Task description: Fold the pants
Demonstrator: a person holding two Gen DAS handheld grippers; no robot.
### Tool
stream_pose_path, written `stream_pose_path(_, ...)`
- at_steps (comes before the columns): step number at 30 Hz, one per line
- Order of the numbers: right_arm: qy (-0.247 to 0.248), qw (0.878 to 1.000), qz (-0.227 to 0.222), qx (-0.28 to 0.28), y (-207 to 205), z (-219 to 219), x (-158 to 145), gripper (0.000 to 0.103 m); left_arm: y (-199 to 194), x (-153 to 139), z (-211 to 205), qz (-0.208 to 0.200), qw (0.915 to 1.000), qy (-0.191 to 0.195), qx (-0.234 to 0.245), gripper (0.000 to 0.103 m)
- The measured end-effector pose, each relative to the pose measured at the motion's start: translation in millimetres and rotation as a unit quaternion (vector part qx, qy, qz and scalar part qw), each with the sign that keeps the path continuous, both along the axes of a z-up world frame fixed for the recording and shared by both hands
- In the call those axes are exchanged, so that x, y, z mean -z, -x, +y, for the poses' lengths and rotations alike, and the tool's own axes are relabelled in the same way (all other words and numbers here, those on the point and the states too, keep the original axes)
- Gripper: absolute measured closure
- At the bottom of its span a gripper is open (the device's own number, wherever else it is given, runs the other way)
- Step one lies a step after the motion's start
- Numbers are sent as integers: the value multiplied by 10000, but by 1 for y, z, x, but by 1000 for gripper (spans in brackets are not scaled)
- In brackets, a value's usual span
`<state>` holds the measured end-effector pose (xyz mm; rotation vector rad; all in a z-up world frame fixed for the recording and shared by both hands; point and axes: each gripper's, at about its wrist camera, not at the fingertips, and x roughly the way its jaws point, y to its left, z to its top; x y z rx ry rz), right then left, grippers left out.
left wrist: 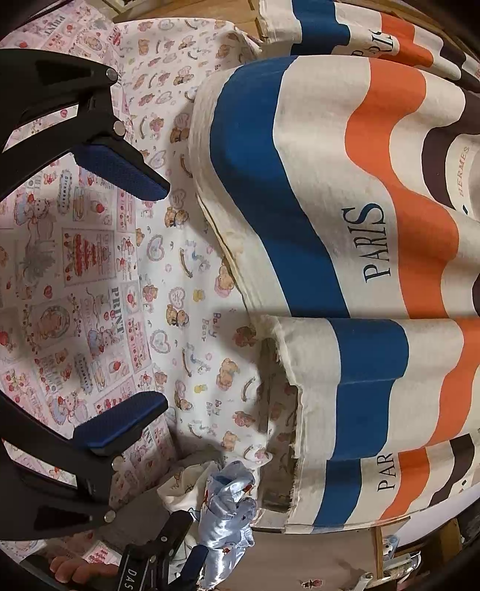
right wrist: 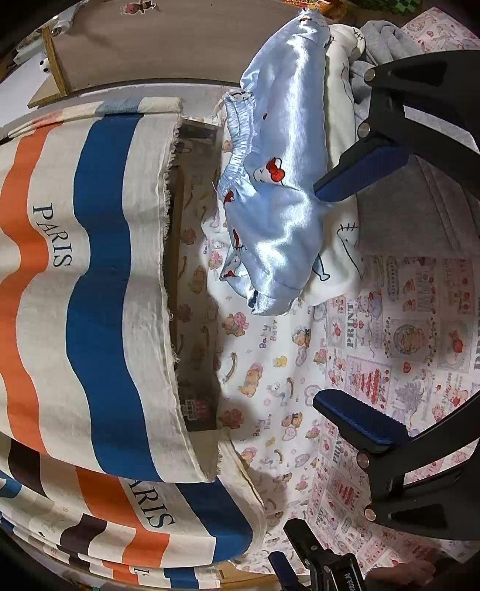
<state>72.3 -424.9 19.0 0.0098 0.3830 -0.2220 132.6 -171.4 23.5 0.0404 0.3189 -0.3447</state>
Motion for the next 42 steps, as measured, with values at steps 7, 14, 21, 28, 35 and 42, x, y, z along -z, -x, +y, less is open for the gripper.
stream_pose_path(7,6,10000,-10,1,0,2,0,1,-1,0,1,18,10000,6,10,1)
stream_pose_path(14,0,10000,-4,8,0,1,-1,1,-2,1,1,70,10000,-8,-49,1)
stream_pose_path(21,-3,10000,-3,-4,0,1,-1,1,-3,1,1,75,10000,0,-45,1)
stream_pose_path(28,-3,10000,3,-1,1,1,-1,1,-5,2,1,128,9999,-3,-60,1)
stream_pose_path(35,-7,10000,-1,-4,1,1,-1,1,-5,2,0,138,9999,-21,-57,1)
stream_pose_path(42,6,10000,-4,-20,0,2,-1,1,-5,2,0,136,9999,-27,-69,1)
